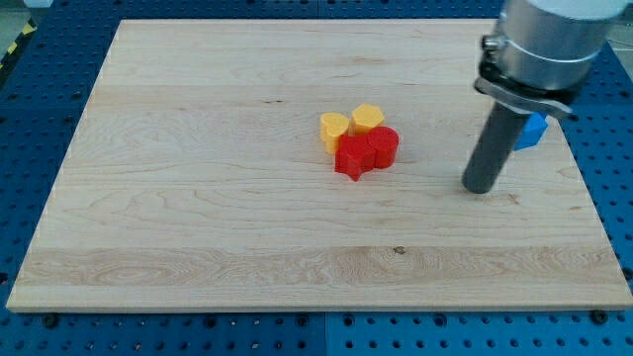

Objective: Push the blue triangle to the bottom left side of the green star

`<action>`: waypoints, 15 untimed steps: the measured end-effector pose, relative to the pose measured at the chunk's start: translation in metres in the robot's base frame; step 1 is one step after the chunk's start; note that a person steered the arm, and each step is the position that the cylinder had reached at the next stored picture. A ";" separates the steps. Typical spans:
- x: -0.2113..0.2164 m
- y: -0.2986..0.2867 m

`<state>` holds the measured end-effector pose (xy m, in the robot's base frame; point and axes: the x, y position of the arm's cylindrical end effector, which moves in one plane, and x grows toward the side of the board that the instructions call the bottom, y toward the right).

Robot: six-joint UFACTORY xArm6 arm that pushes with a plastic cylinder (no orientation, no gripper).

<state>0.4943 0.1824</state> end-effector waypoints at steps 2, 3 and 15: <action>0.013 0.043; 0.025 0.080; -0.103 0.103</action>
